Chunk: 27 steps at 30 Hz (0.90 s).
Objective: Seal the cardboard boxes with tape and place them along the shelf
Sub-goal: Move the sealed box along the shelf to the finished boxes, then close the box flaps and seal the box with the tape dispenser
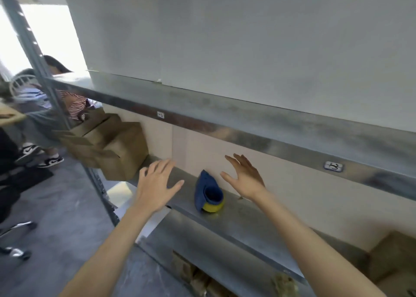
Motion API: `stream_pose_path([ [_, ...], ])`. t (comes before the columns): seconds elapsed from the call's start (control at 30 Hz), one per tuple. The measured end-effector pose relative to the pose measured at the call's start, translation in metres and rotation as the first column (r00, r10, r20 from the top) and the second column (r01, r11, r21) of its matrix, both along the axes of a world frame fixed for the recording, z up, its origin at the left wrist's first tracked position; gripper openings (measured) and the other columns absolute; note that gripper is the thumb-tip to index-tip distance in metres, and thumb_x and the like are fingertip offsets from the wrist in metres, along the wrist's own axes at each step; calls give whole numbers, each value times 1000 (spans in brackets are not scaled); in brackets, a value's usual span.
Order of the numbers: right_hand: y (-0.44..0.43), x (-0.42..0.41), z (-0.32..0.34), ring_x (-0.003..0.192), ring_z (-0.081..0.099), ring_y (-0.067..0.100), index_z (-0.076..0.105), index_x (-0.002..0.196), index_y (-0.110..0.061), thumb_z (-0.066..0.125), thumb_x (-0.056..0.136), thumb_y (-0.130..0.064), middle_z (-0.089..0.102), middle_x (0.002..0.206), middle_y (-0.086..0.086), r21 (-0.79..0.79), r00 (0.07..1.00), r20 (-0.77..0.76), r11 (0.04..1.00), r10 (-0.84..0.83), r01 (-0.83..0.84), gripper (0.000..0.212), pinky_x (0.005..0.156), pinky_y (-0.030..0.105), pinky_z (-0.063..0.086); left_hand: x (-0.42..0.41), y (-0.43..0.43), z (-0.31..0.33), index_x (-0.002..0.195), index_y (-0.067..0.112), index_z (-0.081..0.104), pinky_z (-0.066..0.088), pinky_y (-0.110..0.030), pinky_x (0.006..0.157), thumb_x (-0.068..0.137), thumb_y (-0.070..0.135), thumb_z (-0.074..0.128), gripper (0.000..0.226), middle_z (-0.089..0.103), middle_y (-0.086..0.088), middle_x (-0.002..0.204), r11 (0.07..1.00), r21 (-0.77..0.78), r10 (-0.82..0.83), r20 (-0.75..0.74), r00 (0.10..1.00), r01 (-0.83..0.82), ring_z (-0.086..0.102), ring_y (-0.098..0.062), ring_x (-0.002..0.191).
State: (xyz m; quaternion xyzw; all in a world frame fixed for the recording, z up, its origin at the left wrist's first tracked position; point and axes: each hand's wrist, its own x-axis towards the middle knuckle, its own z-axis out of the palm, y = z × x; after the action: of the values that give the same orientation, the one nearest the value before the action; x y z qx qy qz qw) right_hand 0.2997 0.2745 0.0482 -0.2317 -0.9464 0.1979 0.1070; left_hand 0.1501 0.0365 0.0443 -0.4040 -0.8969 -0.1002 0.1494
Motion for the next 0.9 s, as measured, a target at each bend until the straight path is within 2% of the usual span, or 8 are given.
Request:
stream_pose_path([
  [0.1, -20, -53, 2, 151, 5, 17, 23, 153, -33, 42, 97, -59, 13, 164, -3, -18, 999, -21, 999, 38, -39, 66, 119, 35, 13, -47, -23, 1, 148, 27, 41, 29, -39, 103, 88, 67, 28, 74, 40, 7, 154, 1000, 4, 30, 15, 999, -30, 36, -18, 138],
  [0.33, -57, -145, -2, 151, 6, 19, 26, 153, -30, 44, 97, -56, 15, 163, -1, -21, 991, -30, 991, 133, -134, 64, 119, 36, 14, -133, -69, -10, 144, 22, 49, 36, -46, 101, 86, 66, 36, 74, 48, 1, 149, 987, 54, 147, 52, 988, -149, 45, -26, 133],
  [0.53, -66, -208, -13, 151, 6, 17, 29, 151, -30, 46, 97, -55, 16, 163, -2, -35, 981, -38, 981, 190, -191, 61, 118, 36, 15, -193, -81, -27, 140, 21, 50, 37, -51, 99, 90, 52, 62, 60, 49, -1, 148, 960, 131, 230, 125, 965, -245, 47, -30, 130],
  [0.77, -67, -286, -26, 149, 13, 16, 33, 150, -30, 48, 98, -51, 22, 161, -2, -67, 973, -60, 972, 221, -225, 58, 116, 35, 19, -250, -80, -41, 143, 19, 47, 35, -52, 103, 92, 51, 60, 63, 44, -2, 151, 946, 144, 257, 204, 945, -289, 47, -32, 130],
  [0.9, -68, -322, -30, 143, 30, 24, 34, 149, -27, 50, 98, -48, 35, 155, 3, -108, 974, -41, 968, 221, -225, 58, 111, 35, 27, -265, -78, -49, 143, 19, 47, 34, -50, 104, 91, 49, 62, 62, 47, -1, 148, 947, 131, 252, 257, 933, -292, 49, -29, 128],
])
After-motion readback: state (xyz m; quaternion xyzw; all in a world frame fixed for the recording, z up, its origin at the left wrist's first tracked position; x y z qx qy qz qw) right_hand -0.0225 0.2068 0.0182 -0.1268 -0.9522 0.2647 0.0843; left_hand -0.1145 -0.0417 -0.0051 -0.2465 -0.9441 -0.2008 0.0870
